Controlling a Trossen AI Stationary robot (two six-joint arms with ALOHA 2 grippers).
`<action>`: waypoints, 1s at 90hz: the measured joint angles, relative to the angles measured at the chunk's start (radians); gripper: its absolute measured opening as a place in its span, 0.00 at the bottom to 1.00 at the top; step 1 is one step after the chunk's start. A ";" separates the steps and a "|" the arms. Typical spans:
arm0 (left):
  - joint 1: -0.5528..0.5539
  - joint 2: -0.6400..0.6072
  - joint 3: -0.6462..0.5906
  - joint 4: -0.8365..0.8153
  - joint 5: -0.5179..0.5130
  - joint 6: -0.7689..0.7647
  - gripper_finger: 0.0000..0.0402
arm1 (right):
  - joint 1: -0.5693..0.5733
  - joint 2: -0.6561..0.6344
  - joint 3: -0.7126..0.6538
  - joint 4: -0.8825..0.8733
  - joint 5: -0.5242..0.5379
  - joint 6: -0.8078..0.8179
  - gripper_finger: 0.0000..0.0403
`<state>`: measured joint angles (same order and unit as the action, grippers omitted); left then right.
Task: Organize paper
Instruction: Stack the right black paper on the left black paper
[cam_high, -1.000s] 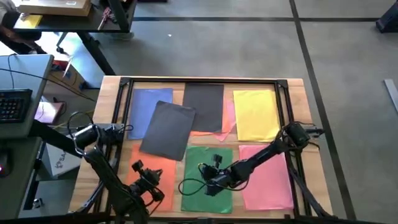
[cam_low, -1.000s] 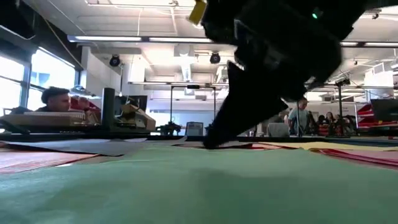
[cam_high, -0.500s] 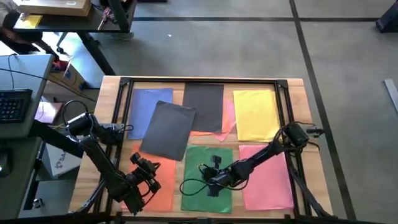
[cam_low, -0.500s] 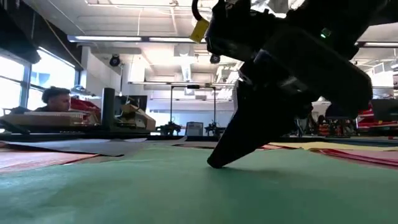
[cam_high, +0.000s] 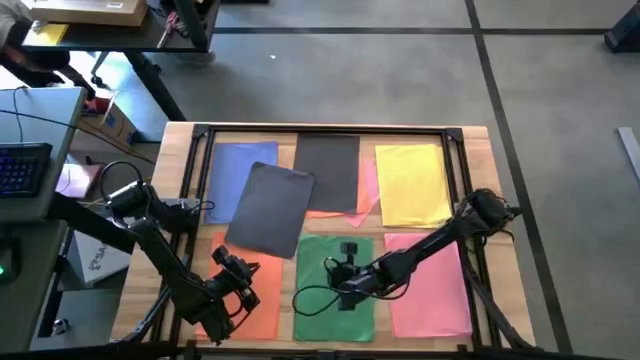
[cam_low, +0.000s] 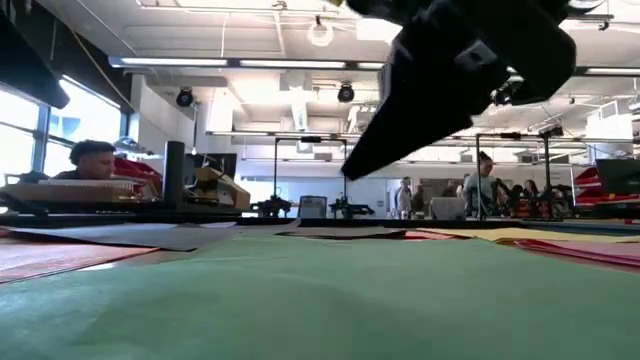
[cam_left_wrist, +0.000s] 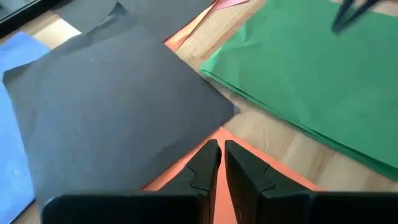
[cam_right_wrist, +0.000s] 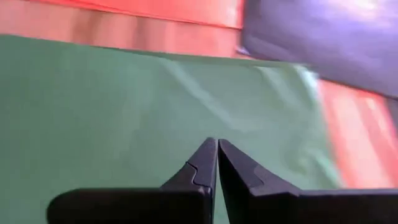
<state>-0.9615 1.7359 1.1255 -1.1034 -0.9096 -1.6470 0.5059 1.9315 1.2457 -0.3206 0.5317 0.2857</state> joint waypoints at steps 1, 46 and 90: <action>0.001 0.000 0.000 0.000 -0.001 0.000 0.04 | -0.002 -0.007 0.000 -0.015 0.008 -0.004 0.00; 0.177 -0.001 0.000 -0.061 -0.085 0.215 0.04 | -0.313 -0.386 -0.489 0.129 -0.079 -0.340 0.14; 0.508 -0.001 -0.001 -0.156 -0.066 0.578 0.04 | -0.461 -0.180 -0.503 0.347 -0.058 -0.813 0.49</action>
<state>-0.4540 1.7346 1.1244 -1.2589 -0.9759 -1.0693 0.0448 1.7513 0.7422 0.0266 0.4738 -0.5275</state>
